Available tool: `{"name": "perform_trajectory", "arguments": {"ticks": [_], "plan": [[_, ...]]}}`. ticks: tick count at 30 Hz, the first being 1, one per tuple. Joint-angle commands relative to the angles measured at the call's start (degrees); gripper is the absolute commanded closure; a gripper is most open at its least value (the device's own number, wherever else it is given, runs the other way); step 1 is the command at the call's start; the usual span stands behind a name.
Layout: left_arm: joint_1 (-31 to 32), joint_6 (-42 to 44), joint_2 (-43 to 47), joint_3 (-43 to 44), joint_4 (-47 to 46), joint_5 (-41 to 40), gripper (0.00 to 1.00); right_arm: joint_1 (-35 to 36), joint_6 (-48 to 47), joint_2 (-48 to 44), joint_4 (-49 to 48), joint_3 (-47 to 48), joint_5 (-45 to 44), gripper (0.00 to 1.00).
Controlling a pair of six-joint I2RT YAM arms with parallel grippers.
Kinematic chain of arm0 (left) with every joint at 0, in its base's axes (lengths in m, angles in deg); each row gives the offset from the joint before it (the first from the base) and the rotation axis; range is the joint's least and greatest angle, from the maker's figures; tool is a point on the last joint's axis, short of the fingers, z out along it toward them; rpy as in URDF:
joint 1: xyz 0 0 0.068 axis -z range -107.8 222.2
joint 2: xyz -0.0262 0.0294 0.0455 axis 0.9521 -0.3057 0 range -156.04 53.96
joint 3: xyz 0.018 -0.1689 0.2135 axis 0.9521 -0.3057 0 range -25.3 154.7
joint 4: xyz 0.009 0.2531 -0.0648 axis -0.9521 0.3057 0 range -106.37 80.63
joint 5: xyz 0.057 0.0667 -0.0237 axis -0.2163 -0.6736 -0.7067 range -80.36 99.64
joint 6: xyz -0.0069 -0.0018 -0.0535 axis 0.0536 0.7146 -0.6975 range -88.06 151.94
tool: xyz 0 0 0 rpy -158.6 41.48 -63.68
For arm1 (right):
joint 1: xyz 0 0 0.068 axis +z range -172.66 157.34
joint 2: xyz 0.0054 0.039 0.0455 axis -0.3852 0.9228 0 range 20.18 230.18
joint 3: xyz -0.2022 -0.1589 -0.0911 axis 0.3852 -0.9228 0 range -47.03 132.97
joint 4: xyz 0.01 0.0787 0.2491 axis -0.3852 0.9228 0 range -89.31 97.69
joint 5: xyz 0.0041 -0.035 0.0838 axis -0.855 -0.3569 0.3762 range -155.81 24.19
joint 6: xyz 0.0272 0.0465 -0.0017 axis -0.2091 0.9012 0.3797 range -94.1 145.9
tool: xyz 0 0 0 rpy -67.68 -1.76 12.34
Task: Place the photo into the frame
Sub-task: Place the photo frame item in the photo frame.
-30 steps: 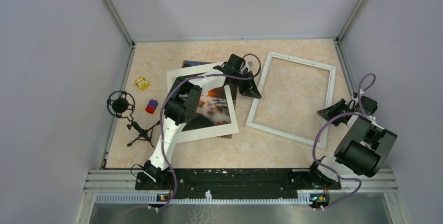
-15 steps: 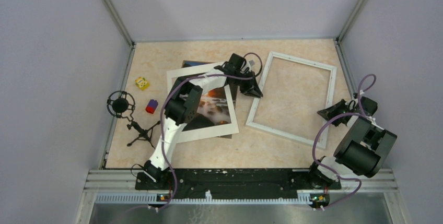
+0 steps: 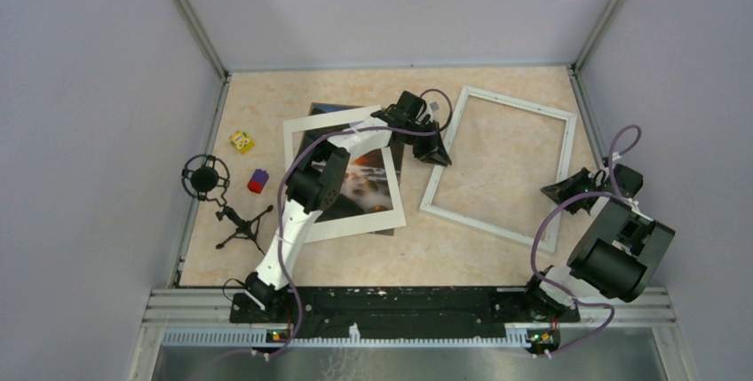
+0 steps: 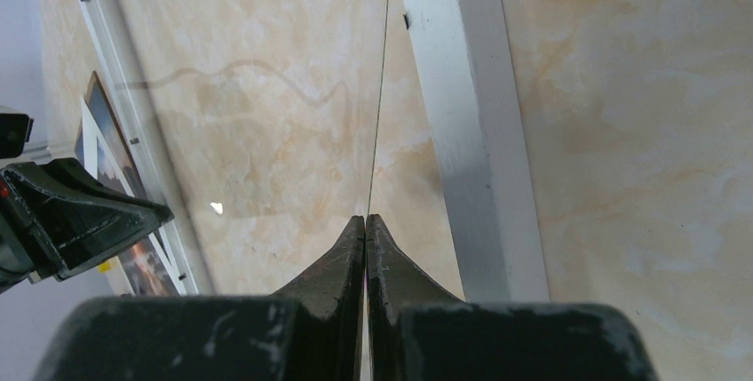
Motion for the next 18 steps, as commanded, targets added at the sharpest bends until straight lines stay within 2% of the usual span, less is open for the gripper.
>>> {"name": "perform_trajectory", "arguments": {"ticks": [1, 4, 7, 13, 18], "plan": [[3.1, 5.6, 0.8, 1.9, 4.0, -7.5, 0.73, 0.1, 0.3, -1.7, -0.8, 0.0, 2.9, 1.0], [3.4, 7.3, 1.7, 1.1, 5.5, -10.6, 0.72, 0.1, 0.5, -1.5, -1.3, -0.2, 3.2, 1.0], [3.3, 7.1, 1.1, 1.1, 5.6, -9.3, 0.72, 0.2, 0.7, -1.5, -1.6, -0.2, 3.5, 1.0], [1.8, 0.9, 0.7, -1.1, -3.2, 1.0, 0.82, 0.2, 0.7, -1.9, -1.3, 0.0, 3.8, 1.0], [0.1, 0.0, 2.0, -1.8, -4.5, 1.6, 0.91, 0.2, 0.5, -2.6, -1.1, 0.0, 3.6, 1.0]]}}
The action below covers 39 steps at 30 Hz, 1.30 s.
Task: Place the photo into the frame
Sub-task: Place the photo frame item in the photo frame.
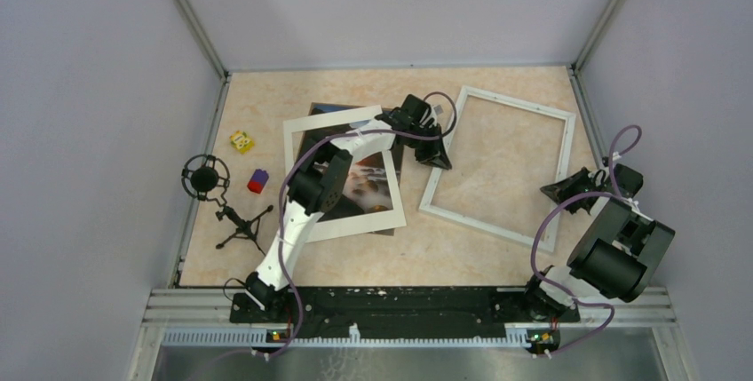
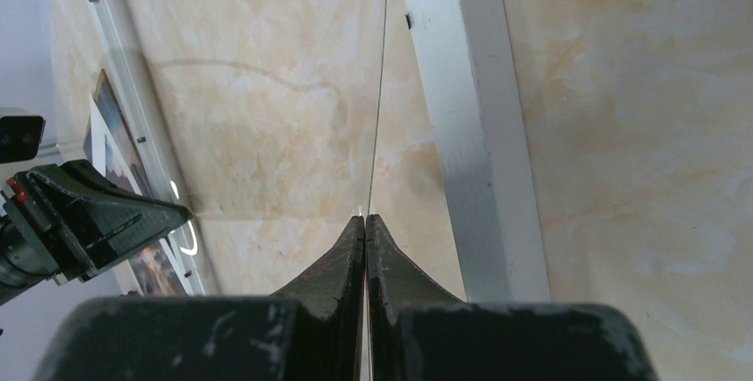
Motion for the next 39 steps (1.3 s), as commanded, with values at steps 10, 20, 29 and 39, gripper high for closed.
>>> {"name": "perform_trajectory", "arguments": {"ticks": [10, 20, 29, 39], "plan": [[-1.9, -0.6, 4.3, -1.7, -3.9, 3.3, 1.0, 0.2, -0.6, -4.2, -1.0, -0.9, 2.8, 1.0], [-3.6, 0.1, 8.8, -5.0, -5.1, 2.3, 1.0, 0.2, -1.2, -10.2, -0.4, -2.0, 1.9, 1.0], [-4.1, -2.3, 8.2, -5.0, -7.0, 3.4, 1.0, 0.2, -1.6, -11.0, 1.8, -1.4, -1.6, 1.0], [-3.9, -5.0, 3.5, -0.6, -7.6, 4.1, 1.0, 0.2, -1.2, -10.1, 1.9, -0.1, -3.2, 1.0]]}}
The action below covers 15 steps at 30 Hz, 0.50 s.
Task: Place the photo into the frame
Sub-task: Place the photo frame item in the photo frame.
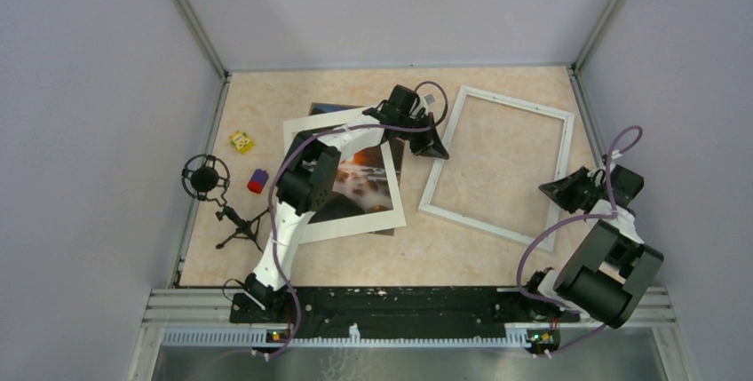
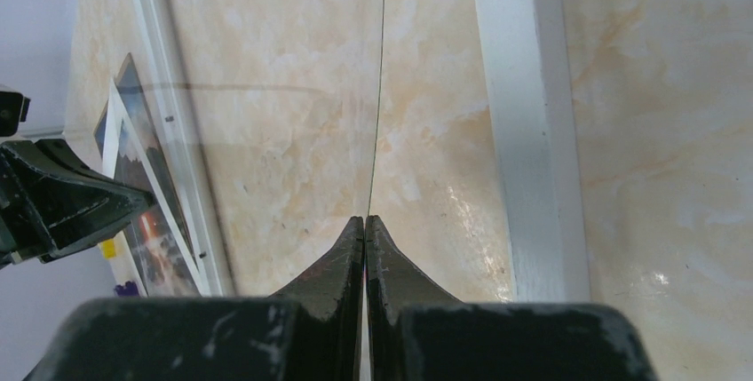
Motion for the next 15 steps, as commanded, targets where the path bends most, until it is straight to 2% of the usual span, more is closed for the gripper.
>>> {"name": "perform_trajectory", "arguments": {"ticks": [1, 15], "plan": [[-1.0, -0.3, -0.4, 2.0, -2.2, -1.5, 1.0, -0.1, -1.3, -1.3, -0.9, 2.0, -3.2, 1.0], [-1.4, 0.4, 2.7, 0.0, -2.3, -2.7, 1.0, -0.1, -0.6, -4.3, 0.3, 3.8, -3.5, 1.0]]}}
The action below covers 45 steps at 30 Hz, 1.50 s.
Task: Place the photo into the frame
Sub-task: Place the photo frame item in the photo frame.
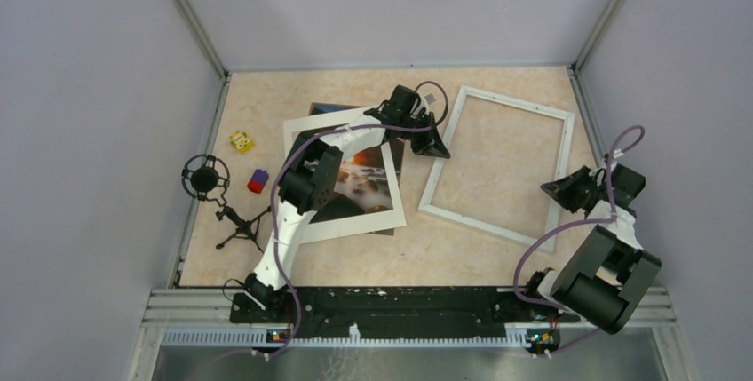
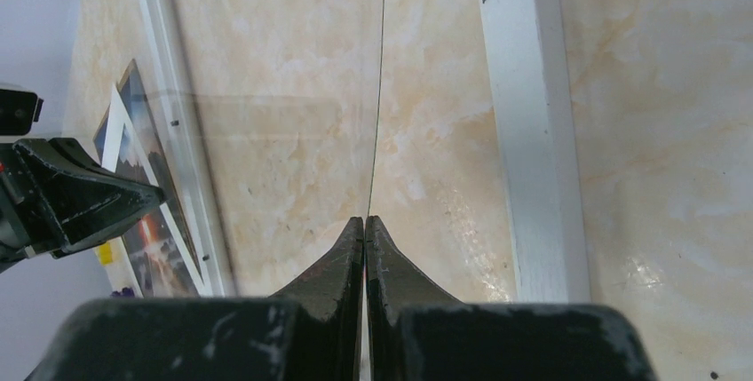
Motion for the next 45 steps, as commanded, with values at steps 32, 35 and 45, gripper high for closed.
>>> {"name": "perform_trajectory", "arguments": {"ticks": [32, 35, 45], "plan": [[-1.7, 0.5, 5.1, -0.2, -2.9, -2.5, 1.0, -0.1, -0.4, -3.0, 1.5, 6.6, -3.5, 1.0], [-1.9, 0.8, 5.4, -0.1, -2.8, -3.1, 1.0, -0.1, -0.1, -2.6, 0.9, 6.6, -3.7, 1.0], [-2.0, -1.2, 0.2, 3.8, -3.0, -0.6, 1.0, -0.3, 0.2, -0.3, -0.9, 7.7, -4.8, 1.0]]}}
